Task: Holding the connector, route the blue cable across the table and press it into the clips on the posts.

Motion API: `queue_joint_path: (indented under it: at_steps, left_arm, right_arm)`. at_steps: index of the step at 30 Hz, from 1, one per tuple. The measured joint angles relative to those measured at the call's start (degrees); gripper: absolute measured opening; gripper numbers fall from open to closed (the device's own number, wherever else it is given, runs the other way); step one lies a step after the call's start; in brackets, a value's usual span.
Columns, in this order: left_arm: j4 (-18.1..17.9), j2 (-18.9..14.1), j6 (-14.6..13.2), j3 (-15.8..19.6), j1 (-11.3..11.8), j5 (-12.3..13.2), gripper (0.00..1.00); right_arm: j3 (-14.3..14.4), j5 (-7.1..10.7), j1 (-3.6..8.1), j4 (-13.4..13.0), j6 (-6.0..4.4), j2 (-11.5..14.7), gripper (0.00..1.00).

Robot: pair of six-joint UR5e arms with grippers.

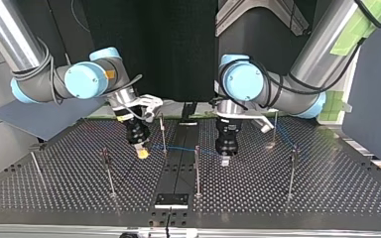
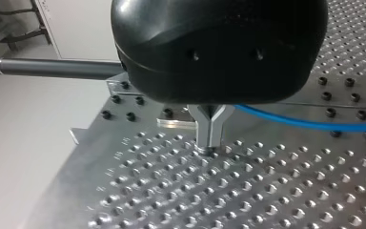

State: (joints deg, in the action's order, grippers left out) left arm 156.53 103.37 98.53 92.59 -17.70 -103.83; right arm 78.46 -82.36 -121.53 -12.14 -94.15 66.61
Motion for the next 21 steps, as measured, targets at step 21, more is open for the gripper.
queue_joint_path:
  at_steps: [21]
  left_arm:
    - [4.79, -2.63, -1.27, 3.20, -1.50, -2.68, 0.02]
  right_arm:
    - [-0.15, 0.18, -0.36, 0.67, 0.17, 2.44, 0.00]
